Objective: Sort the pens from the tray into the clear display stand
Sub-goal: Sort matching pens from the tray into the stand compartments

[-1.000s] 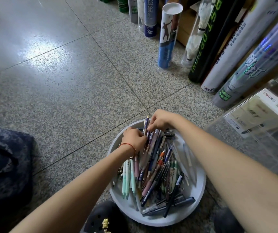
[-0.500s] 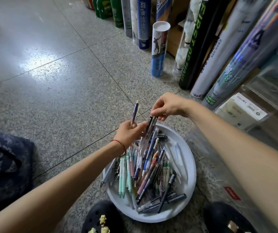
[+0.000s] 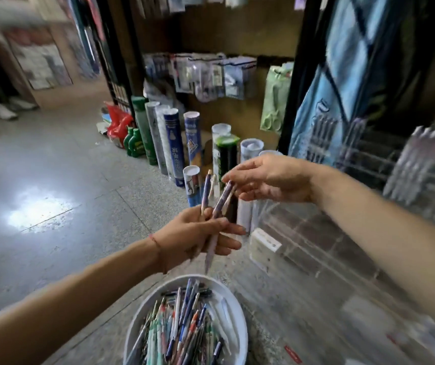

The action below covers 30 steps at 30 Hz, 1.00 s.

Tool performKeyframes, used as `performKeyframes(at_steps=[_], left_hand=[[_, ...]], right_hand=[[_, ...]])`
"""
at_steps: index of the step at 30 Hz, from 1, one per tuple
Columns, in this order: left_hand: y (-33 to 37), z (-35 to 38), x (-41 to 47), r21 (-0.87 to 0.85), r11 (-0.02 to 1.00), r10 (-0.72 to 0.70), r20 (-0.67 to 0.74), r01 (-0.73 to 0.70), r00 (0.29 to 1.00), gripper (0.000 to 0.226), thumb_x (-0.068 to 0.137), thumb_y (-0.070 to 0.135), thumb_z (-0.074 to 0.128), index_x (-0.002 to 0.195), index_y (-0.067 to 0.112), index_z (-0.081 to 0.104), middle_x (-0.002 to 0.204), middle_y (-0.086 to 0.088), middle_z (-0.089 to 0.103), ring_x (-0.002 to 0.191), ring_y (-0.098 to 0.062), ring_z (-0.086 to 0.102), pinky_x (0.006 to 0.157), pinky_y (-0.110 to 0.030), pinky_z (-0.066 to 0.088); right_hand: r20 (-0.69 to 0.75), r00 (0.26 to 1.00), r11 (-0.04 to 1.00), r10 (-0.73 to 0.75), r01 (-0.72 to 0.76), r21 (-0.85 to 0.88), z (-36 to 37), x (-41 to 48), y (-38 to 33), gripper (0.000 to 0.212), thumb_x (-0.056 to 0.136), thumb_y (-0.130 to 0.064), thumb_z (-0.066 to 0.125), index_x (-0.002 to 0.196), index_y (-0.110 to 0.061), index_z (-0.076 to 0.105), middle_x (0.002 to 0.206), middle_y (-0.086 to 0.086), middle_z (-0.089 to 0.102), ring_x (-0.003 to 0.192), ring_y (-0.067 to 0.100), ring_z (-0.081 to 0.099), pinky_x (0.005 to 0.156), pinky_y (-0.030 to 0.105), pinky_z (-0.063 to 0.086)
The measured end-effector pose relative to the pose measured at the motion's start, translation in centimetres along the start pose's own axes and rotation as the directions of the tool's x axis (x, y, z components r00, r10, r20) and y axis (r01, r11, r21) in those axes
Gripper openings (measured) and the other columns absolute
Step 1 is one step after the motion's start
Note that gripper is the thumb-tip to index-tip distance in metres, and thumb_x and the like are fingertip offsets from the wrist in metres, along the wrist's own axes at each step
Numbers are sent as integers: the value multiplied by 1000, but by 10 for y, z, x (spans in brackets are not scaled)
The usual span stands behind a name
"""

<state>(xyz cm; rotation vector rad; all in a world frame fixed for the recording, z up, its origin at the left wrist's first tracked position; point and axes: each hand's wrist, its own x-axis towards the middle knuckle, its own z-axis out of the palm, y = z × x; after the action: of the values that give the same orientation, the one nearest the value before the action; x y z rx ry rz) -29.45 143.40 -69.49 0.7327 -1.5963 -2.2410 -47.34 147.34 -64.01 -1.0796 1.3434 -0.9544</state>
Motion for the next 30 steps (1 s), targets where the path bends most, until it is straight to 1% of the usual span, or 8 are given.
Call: performKeyframes(at_steps=[3,7,12,14,18,23,27,30], left_hand=[[30,47,-11,10,999,38,79,-39,996,9,90,0,43,95,0,50,77,-11,72,59,-17,68,57,-24,57],[52,107,-14,91,989,101,155,-116,983,9,89,-3,46,89,3,53,71,-7,71,49,-12,64,51,-22,54],[64,160,-1,286,926,209,151,-245,966,5,93,1,47,98,1,48,66,1,71,44,-6,56,43,-16,47],[65,175,3,317,912,209,190,-262,959,10,94,3,46,103,-1,47,64,2,70,43,-5,52,42,-15,43],[66,194,14,216,950,163,271,-225,949,8,94,5,45,102,8,44,73,0,70,46,-7,51,46,-18,44],[63,221,33,113,989,43,398,-95,916,14,97,12,40,101,9,53,68,0,63,45,-6,47,44,-18,41],[49,239,49,195,975,12,423,-103,906,15,97,13,41,100,8,56,60,5,60,44,-4,44,44,-16,38],[36,248,59,252,963,-15,412,-98,911,15,97,11,42,96,9,57,57,7,57,43,-3,41,42,-15,35]], right_hand=[[-68,992,992,-110,106,-64,-12,-57,-33,13,90,-12,55,88,-9,68,70,-3,65,60,0,58,57,10,50],[-313,910,948,-273,198,-251,-26,-112,-50,16,89,-16,59,75,-10,64,54,-4,57,43,0,51,44,12,43],[-573,785,972,-237,199,-128,-53,-159,-51,15,87,-12,63,73,-6,61,56,3,53,39,3,50,39,13,42],[-602,770,972,-212,230,-48,-63,-173,-48,10,87,-11,63,79,-5,64,61,4,53,44,5,50,41,14,44],[-525,821,945,-223,314,89,-78,-200,-40,15,88,-6,59,100,-3,67,70,0,61,55,5,50,47,13,44],[-558,803,944,-208,315,102,-98,-223,-24,25,71,-20,67,94,-11,66,76,0,65,69,11,52,64,23,40],[-664,728,870,-170,428,247,-116,-235,-15,3,81,-9,61,83,-10,59,67,3,69,59,14,63,61,27,49],[-742,648,808,-170,523,272,-129,-245,-8,7,89,-3,54,85,-7,59,69,7,70,54,14,66,50,25,54]])
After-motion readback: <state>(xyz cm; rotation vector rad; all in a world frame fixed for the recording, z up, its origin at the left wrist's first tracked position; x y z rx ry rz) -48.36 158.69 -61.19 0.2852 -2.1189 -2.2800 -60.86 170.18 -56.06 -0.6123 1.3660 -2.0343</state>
